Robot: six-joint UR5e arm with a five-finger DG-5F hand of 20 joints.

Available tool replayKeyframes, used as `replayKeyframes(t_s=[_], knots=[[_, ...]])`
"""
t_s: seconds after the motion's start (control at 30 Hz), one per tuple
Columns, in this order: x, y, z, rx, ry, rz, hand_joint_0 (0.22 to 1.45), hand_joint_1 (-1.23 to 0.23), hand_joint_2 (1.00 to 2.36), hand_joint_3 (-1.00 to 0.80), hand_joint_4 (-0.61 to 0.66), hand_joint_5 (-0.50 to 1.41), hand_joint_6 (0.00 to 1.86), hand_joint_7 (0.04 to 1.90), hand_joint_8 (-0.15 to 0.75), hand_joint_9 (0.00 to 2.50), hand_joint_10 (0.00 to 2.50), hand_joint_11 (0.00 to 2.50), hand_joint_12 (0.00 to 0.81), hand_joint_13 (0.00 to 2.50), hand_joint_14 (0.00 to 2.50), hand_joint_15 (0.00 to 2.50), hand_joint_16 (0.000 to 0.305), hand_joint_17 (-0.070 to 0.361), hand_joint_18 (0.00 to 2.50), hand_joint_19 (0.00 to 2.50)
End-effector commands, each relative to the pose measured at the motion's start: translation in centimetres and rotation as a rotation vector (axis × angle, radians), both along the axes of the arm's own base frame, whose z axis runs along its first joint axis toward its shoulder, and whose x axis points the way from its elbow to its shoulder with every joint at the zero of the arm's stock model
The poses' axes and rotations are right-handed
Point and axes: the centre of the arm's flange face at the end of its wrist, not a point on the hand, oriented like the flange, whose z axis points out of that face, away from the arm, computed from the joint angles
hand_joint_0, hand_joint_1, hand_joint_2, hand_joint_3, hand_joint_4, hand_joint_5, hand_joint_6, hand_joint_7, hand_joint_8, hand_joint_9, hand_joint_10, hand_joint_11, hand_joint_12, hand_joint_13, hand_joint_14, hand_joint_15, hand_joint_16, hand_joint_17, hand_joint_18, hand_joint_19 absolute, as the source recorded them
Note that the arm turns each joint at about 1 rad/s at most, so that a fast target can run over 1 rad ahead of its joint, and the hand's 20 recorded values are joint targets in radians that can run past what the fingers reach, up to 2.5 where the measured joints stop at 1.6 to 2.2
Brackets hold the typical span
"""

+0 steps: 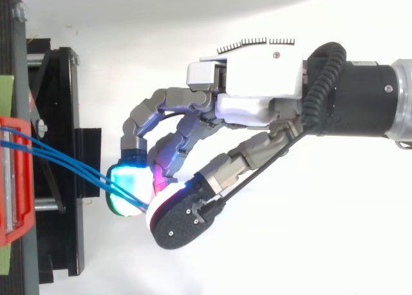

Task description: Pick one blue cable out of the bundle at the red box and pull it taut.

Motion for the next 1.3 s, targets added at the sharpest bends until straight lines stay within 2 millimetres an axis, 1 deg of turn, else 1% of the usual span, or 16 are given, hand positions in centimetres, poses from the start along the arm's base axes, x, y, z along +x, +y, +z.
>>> replayKeyframes(t_s=[0.0, 0.13, 0.33, 0.43, 0.53, 0.57, 0.63, 0.73, 0.77, 0.93, 1.13, 1.2, 1.27], knots=[[-0.01, -0.08, 0.04, -0.001, -0.001, -0.002, 0.65, -0.88, 1.0, -0.5, 0.06, -0.15, 0.91, 0.79, 0.346, 0.91, 0.0, 1.09, 0.363, 0.59, 0.01, 0.27, 0.048, 0.108, 0.53, 0.26], [0.01, 0.04, -0.08, -0.001, 0.001, 0.0, 0.67, -0.88, 1.0, -0.5, 0.03, -0.16, 0.91, 0.79, 0.346, 0.93, 0.0, 1.17, 0.361, 0.61, 0.01, 0.27, 0.048, 0.108, 0.54, 0.25], [0.0, 0.05, 0.04, 0.0, 0.0, 0.002, 0.74, -0.87, 1.0, -0.5, -0.07, -0.17, 0.92, 0.83, 0.345, 0.94, 0.02, 1.16, 0.359, 0.63, 0.01, 0.28, 0.048, 0.107, 0.57, 0.24], [0.0, 0.05, 0.04, 0.0, 0.0, 0.002, 0.74, -0.86, 1.0, -0.5, -0.08, -0.17, 0.93, 0.84, 0.345, 0.95, 0.04, 1.15, 0.359, 0.64, 0.01, 0.28, 0.047, 0.107, 0.58, 0.25], [0.01, 0.05, -0.08, 0.0, 0.001, 0.002, 0.74, -0.86, 1.0, -0.5, -0.06, -0.17, 0.94, 0.82, 0.343, 0.95, 0.05, 1.16, 0.358, 0.64, 0.01, 0.29, 0.048, 0.107, 0.58, 0.25], [0.0, 0.05, 0.04, 0.0, 0.0, 0.002, 0.73, -0.85, 1.0, -0.5, -0.03, -0.17, 0.94, 0.8, 0.347, 0.95, 0.05, 1.15, 0.358, 0.65, 0.01, 0.29, 0.047, 0.107, 0.58, 0.25], [0.0, 0.05, 0.04, 0.0, 0.0, 0.002, 0.67, -0.81, 1.0, -0.5, 0.04, -0.17, 0.93, 0.71, 0.347, 0.95, 0.04, 1.15, 0.359, 0.64, 0.01, 0.29, 0.048, 0.107, 0.57, 0.27], [-0.01, -0.06, 0.04, 0.0, 0.0, 0.0, 0.59, -0.74, 1.0, -0.5, 0.05, -0.17, 0.91, 0.74, 0.359, 0.96, 0.02, 1.15, 0.365, 0.64, 0.01, 0.3, 0.049, 0.111, 0.55, 0.28], [0.01, 0.05, -0.08, 0.0, 0.001, 0.002, 0.57, -0.71, 1.0, -0.5, 0.06, -0.17, 0.91, 0.74, 0.363, 1.01, 0.01, 1.16, 0.368, 0.65, 0.01, 0.3, 0.05, 0.113, 0.55, 0.29], [0.0, 0.05, 0.04, 0.0, 0.0, 0.002, 0.52, -0.64, 1.0, -0.5, 0.07, -0.18, 0.9, 0.73, 0.387, 1.17, 0.0, 1.19, 0.385, 0.67, 0.01, 0.29, 0.055, 0.123, 0.55, 0.27], [-0.02, -0.08, -0.09, 0.01, 0.002, -0.004, 0.51, -0.64, 1.0, -0.5, 0.07, -0.19, 0.9, 0.7, 0.389, 1.14, 0.0, 1.15, 0.394, 0.68, 0.01, 0.29, 0.056, 0.127, 0.54, 0.28], [-0.02, 0.03, 0.03, 0.025, 0.0, -0.005, 0.53, -0.7, 1.0, -0.5, 0.08, -0.19, 0.9, 0.71, 0.377, 1.11, 0.0, 1.15, 0.389, 0.67, 0.01, 0.3, 0.055, 0.124, 0.53, 0.3], [-0.05, -0.08, 0.01, 0.038, 0.001, -0.009, 0.57, -0.76, 1.0, -0.5, 0.07, -0.19, 0.9, 0.73, 0.361, 1.07, 0.0, 1.16, 0.377, 0.66, 0.01, 0.3, 0.053, 0.119, 0.52, 0.3]])
